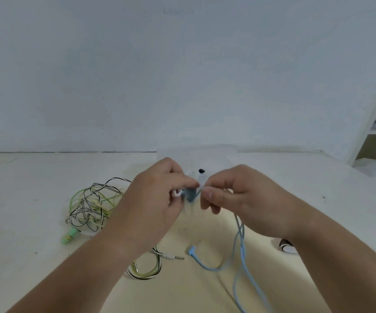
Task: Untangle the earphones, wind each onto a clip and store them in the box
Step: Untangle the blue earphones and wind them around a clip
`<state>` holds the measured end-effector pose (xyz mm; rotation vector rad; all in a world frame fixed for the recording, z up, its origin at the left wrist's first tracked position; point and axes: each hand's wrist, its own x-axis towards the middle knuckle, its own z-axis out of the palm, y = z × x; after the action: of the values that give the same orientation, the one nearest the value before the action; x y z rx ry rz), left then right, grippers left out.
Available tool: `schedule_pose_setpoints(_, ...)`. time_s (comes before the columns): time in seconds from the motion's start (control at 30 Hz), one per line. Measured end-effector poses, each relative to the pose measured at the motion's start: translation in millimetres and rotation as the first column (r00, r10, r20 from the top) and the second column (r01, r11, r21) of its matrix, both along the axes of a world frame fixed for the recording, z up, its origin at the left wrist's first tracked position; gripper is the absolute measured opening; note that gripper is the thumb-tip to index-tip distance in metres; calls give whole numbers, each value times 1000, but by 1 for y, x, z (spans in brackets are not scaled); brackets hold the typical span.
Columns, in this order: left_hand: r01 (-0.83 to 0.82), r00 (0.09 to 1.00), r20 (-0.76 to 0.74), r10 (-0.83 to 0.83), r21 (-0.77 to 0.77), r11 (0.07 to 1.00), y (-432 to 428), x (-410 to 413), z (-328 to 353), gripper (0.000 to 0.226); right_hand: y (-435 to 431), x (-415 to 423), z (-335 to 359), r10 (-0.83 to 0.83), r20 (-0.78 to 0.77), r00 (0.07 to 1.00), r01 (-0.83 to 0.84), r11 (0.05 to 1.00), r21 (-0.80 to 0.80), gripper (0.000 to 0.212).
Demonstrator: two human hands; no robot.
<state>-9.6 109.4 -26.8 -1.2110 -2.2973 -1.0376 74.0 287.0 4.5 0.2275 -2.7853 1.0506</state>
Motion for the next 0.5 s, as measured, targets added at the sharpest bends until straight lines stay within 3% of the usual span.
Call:
schedule_pose_setpoints(0.1, 72, 997, 11, -72, -62, 995, 1, 5, 0, 39, 2, 0, 1, -85, -102, 991, 86, 996, 6, 23)
schedule_pose_setpoints(0.27, 127, 976, 170, -138, 71, 989, 2, 11, 3, 46, 3, -6, -3, -233, -254, 939, 233, 972, -31, 20)
schedule_pose_setpoints(0.5, 263, 934, 209, -291, 152, 953, -2, 14, 8, 45, 11, -9, -4, -316, -154, 936, 267, 925, -271, 26)
